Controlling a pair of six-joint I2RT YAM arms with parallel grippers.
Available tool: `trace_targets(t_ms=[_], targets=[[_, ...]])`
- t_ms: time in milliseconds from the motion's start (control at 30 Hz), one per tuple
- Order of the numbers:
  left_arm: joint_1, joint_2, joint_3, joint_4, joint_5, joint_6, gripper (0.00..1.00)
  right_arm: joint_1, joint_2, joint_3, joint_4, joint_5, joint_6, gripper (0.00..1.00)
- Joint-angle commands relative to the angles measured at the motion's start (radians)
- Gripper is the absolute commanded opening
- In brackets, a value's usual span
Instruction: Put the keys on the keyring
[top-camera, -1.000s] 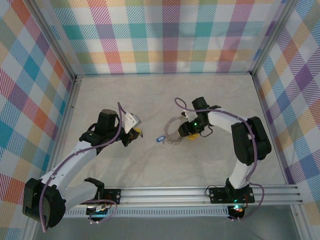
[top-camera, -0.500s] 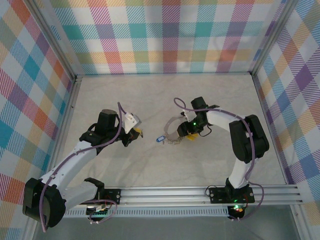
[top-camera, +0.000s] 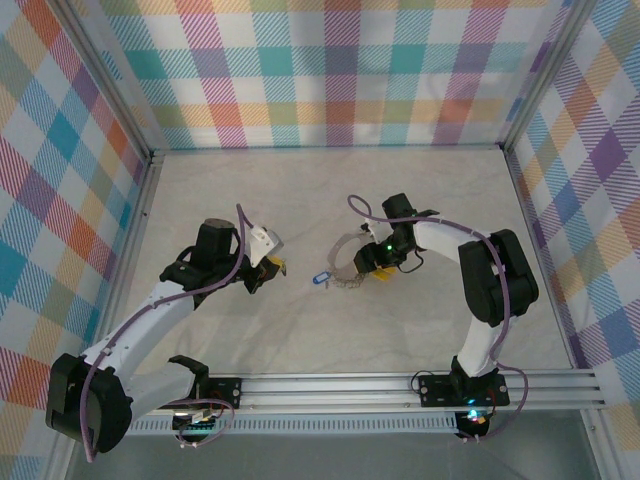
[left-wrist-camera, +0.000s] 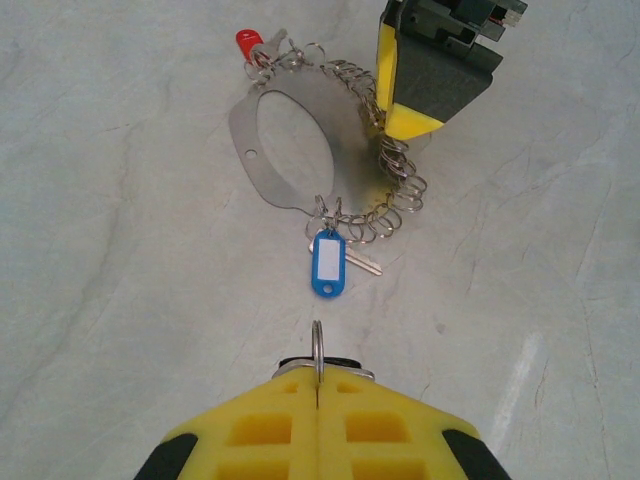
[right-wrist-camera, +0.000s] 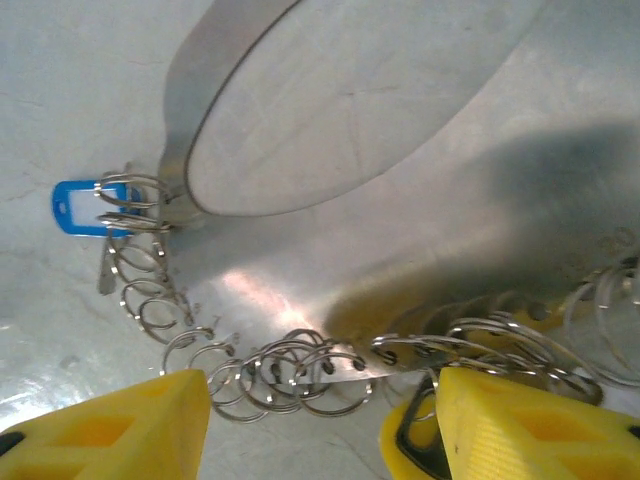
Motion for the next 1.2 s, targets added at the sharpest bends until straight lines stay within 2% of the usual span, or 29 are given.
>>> trace_targets(t_ms=[0, 67, 233, 467, 533, 600, 700, 833, 967, 1167], targets=[[0.012, 0.003, -0.002, 0.009, 0.016, 0.024, 0.00, 0.001, -0.028, -0.007, -0.009, -0.087, -0.023, 0.61], [0.012, 0.001, 0.003, -0.001, 0.017, 0.031, 0.00, 0.005, -0.046, -0.025, -0.015, -0.085, -0.025, 0.59], [0.012, 0.002, 0.009, -0.015, 0.012, 0.044, 0.00, 0.012, -0.092, -0.054, -0.032, -0.026, -0.043, 0.41], [0.011, 0.012, 0.012, -0.010, 0.020, 0.048, 0.00, 0.081, -0.059, -0.043, -0.052, 0.168, -0.038, 0.41], [0.010, 0.010, 0.015, -0.013, 0.016, 0.045, 0.00, 0.096, -0.054, -0.043, -0.035, 0.216, -0.025, 0.37], [0.010, 0.006, 0.011, -0.011, -0.003, 0.038, 0.00, 0.098, -0.041, -0.033, -0.033, 0.197, -0.030, 0.31], [0.010, 0.003, 0.012, -0.011, -0.020, 0.036, 0.00, 0.100, -0.023, -0.011, -0.041, 0.172, -0.031, 0.27], [0.010, 0.006, 0.015, -0.014, -0.021, 0.029, 0.00, 0.108, -0.014, 0.000, -0.043, 0.195, -0.023, 0.28], [0.010, 0.006, 0.009, -0.010, -0.030, 0.028, 0.00, 0.129, -0.006, 0.010, -0.041, 0.233, -0.024, 0.35], [0.010, 0.026, 0.016, -0.007, -0.029, 0.032, 0.00, 0.154, 0.012, 0.028, -0.046, 0.315, -0.026, 0.34]])
